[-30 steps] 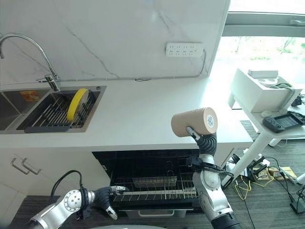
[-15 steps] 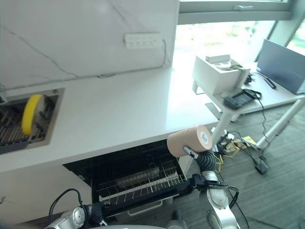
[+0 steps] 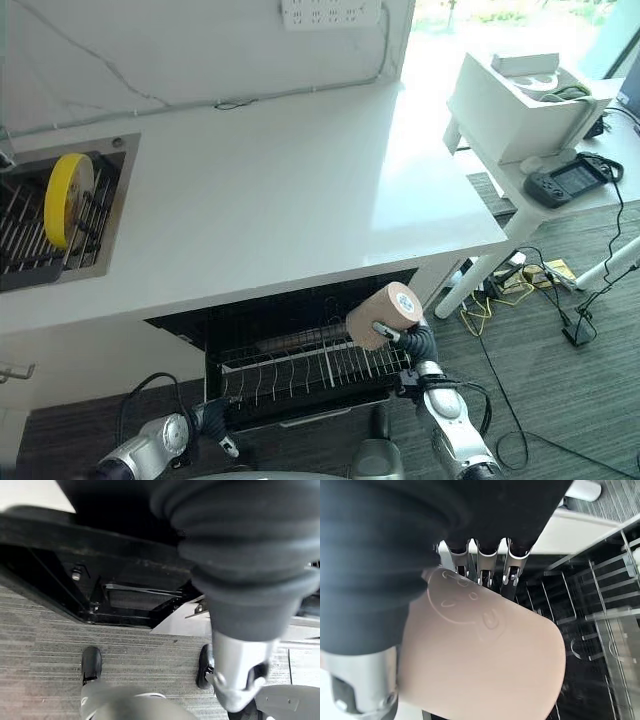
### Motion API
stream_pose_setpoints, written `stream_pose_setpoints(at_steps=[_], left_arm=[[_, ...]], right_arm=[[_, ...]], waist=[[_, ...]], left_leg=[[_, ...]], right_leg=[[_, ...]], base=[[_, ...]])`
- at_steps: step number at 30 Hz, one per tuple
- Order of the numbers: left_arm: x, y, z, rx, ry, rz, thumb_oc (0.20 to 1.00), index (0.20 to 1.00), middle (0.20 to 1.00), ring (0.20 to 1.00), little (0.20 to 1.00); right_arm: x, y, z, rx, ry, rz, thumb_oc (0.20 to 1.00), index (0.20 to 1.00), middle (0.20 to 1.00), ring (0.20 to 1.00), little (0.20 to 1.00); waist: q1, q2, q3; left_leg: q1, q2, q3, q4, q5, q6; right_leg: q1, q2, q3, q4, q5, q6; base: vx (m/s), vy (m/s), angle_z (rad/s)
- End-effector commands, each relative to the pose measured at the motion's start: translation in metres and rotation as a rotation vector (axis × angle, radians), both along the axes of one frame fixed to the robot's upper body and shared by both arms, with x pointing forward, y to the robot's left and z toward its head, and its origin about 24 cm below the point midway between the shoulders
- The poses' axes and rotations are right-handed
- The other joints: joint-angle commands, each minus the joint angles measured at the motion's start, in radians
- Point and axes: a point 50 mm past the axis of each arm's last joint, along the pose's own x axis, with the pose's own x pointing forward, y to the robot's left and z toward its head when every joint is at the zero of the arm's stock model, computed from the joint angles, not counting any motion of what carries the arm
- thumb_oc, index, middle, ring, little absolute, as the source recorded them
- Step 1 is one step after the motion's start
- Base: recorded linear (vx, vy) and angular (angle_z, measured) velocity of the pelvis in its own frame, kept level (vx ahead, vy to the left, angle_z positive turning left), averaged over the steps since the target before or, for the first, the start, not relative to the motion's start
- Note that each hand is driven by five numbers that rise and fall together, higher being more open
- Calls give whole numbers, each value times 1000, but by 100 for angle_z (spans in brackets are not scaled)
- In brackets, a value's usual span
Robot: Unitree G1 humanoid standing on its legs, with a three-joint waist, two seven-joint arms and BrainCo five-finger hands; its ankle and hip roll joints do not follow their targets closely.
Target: Place the dishes in the dishwasher.
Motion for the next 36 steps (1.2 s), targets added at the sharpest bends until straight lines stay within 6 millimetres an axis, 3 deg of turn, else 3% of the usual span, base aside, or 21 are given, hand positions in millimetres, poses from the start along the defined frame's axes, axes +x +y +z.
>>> stream_pose_setpoints(at_steps=[1,10,21,28,36], left_arm=[[5,15,4,95,5,-76,1000,1000,1000,1000,1000],[44,19,34,139,-133,-133,1000,1000,1000,1000,1000],[55,22,38,197,-166,-189,1000,1000,1000,1000,1000],[74,20,50,253,-210,-291,1000,1000,1000,1000,1000],[95,17,66,304,-239,-370,1000,1000,1000,1000,1000]], right_arm=[[24,15,34,-7,-154,72,200,200,200,200,200],[38,8,26,-155,-90,149,200,200,200,200,200],[39,8,-3,-301,37,191,200,200,200,200,200],[61,3,1,-385,105,194,200,200,200,200,200],[103,-6,35,-422,71,77,200,200,200,200,200]], waist=[[22,-21,-2],[66,-51,82],[97,-86,120],[117,-100,151],[142,-111,178]], left_leg=[[-127,29,-53,167,-60,34],[-256,38,-86,233,-48,24],[-322,43,-122,290,-55,18],[-378,42,-149,317,-58,14],[-422,40,-166,332,-63,16]], right_leg=[[-18,-104,-25,157,-146,61],[-79,-110,-55,180,-136,62],[-106,-103,-65,214,-147,54],[-144,-100,-63,228,-146,50],[-180,-98,-80,236,-134,49]], base=[[-19,-36,7],[-120,-51,14],[-28,-31,9],[-32,-35,9],[-21,-66,10]])
